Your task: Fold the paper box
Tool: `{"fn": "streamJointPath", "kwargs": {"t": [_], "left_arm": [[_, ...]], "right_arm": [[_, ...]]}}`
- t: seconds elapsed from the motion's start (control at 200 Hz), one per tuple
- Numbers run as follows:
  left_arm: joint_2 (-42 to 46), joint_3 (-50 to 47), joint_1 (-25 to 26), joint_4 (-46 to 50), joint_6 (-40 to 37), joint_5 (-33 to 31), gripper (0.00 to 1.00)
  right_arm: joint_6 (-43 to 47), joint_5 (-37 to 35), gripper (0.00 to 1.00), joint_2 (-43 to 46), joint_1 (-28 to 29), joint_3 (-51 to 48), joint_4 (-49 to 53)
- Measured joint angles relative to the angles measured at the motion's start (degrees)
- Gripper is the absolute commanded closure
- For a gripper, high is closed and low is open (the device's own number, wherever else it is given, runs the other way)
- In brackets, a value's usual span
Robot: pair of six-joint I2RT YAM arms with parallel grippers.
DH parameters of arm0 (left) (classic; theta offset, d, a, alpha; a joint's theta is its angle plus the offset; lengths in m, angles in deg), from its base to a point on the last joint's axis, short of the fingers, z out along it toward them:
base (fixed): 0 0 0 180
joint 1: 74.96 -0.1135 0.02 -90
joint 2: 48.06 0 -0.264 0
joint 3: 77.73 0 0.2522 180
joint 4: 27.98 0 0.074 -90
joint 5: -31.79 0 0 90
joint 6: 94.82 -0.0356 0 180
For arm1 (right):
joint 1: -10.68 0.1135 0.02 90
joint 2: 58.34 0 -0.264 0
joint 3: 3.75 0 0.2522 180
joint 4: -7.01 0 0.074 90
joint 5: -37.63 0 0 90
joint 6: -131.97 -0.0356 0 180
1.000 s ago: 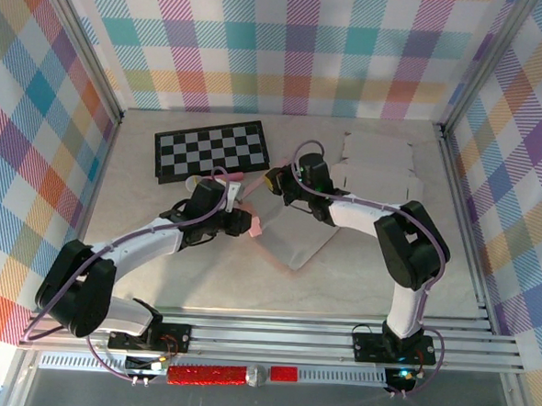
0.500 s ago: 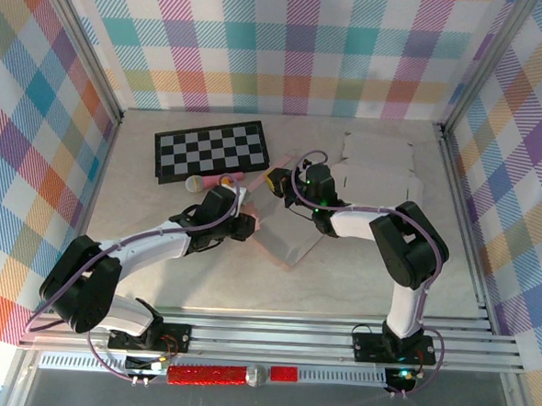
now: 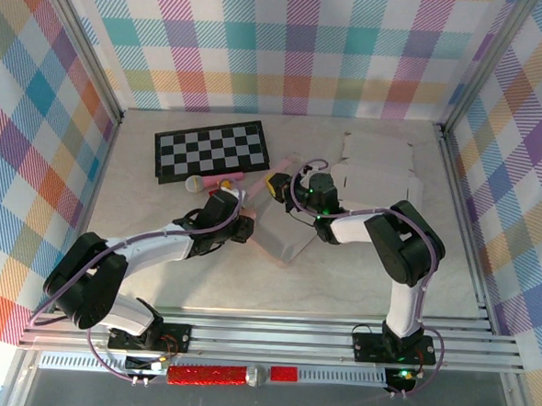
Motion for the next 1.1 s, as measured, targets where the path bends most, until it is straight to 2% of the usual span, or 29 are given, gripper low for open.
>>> {"fn": "streamJointPath", "kwargs": {"t": [0.405,0.64,0.825,1.105], "left_arm": [[-0.44,0.00,0.00,-0.68,0.94,-1.22,0.73],[-0.44,0.00,0.00,-0.79,3.28,-3.04,0.73],[-1.25,0.07,0.72,-1.38,5.38,-4.87,0.79],[-2.32,1.01,3.45,-1.33,9.35,-11.21,0.88]], "right_arm": [[1.33,0.66,1.00,-5.53,0.00,0.00,-10.34],[2.58,0.59,1.00,-5.84,0.00,-1.07,-12.79],[2.58,0.59,1.00,-5.84,0.07,-1.07,-12.76],[2.58,-0.04,1.00,-5.86,0.07,-1.05,-12.55]]}}
